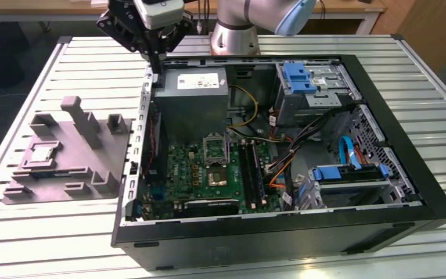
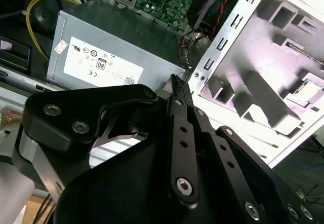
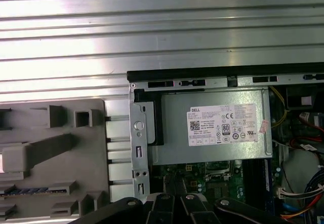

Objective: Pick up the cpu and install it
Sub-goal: 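Reach for the cpu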

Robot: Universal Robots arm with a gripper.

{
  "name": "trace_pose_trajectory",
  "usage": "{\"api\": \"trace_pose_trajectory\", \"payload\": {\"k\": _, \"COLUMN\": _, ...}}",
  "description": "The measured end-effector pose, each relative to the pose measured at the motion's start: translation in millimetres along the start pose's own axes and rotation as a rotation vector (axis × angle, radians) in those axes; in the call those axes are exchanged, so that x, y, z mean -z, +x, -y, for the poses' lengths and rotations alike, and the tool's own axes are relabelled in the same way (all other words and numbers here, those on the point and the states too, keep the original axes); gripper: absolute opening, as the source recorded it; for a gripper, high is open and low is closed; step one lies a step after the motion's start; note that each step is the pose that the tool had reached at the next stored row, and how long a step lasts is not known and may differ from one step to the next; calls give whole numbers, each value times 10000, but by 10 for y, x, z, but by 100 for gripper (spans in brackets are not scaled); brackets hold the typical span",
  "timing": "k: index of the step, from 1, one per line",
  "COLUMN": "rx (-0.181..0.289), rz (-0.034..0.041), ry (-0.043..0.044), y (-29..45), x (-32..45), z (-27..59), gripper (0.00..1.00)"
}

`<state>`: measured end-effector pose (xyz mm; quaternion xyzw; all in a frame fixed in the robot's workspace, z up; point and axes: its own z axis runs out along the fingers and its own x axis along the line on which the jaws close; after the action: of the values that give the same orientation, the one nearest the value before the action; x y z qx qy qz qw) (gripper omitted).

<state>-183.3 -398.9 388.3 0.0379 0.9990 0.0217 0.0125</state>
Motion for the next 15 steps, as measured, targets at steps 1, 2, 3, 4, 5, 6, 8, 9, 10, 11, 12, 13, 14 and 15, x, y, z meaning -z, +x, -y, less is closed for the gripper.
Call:
{"api": "trace_pose_trajectory", "payload": {"k": 1, "rx": 0, "rz": 0, "ry": -1, "y": 3, "x": -1, "z": 0, "gripper": 11}}
{"api": "trace_pose_trajectory", "payload": {"k": 2, "rx": 0, "rz": 0, "ry": 0, "y": 5, "x": -1, "z": 0, "gripper": 11}}
{"api": "trace_pose_trajectory", "payload": {"k": 3, "rx": 0, "rz": 0, "ry": 0, "y": 8, "x": -1, "z": 1, "gripper": 11}}
{"api": "trace_pose_trajectory", "payload": {"k": 4, "rx": 0, "rz": 0, "ry": 0, "y": 11, "x": -2, "z": 1, "gripper": 11}}
{"api": "trace_pose_trajectory", "payload": {"k": 5, "rx": 0, "rz": 0, "ry": 0, "y": 13, "x": -2, "z": 1, "gripper": 11}}
{"api": "trace_pose_trajectory", "payload": {"k": 6, "rx": -1, "rz": 0, "ry": 0, "y": 16, "x": -2, "z": 1, "gripper": 11}}
{"api": "trace_pose_trajectory", "payload": {"k": 8, "rx": 0, "rz": 0, "ry": -1, "y": 20, "x": -3, "z": 2, "gripper": 11}}
{"api": "trace_pose_trajectory", "payload": {"k": 9, "rx": 0, "rz": -1, "ry": 0, "y": 22, "x": -4, "z": 2, "gripper": 11}}
{"api": "trace_pose_trajectory", "payload": {"k": 10, "rx": 0, "rz": 0, "ry": 0, "y": 23, "x": -4, "z": 2, "gripper": 11}}
{"api": "trace_pose_trajectory", "payload": {"k": 11, "rx": 0, "rz": 0, "ry": -1, "y": 25, "x": -5, "z": 2, "gripper": 11}}
{"api": "trace_pose_trajectory", "payload": {"k": 12, "rx": 0, "rz": 0, "ry": -1, "y": 26, "x": -5, "z": 2, "gripper": 11}}
{"api": "trace_pose_trajectory", "payload": {"k": 13, "rx": 0, "rz": 0, "ry": 0, "y": 28, "x": -5, "z": 2, "gripper": 11}}
{"api": "trace_pose_trajectory", "payload": {"k": 14, "rx": 0, "rz": 0, "ry": 0, "y": 30, "x": -6, "z": 3, "gripper": 11}}
{"api": "trace_pose_trajectory", "payload": {"k": 15, "rx": -1, "rz": 0, "ry": -1, "y": 31, "x": -6, "z": 3, "gripper": 11}}
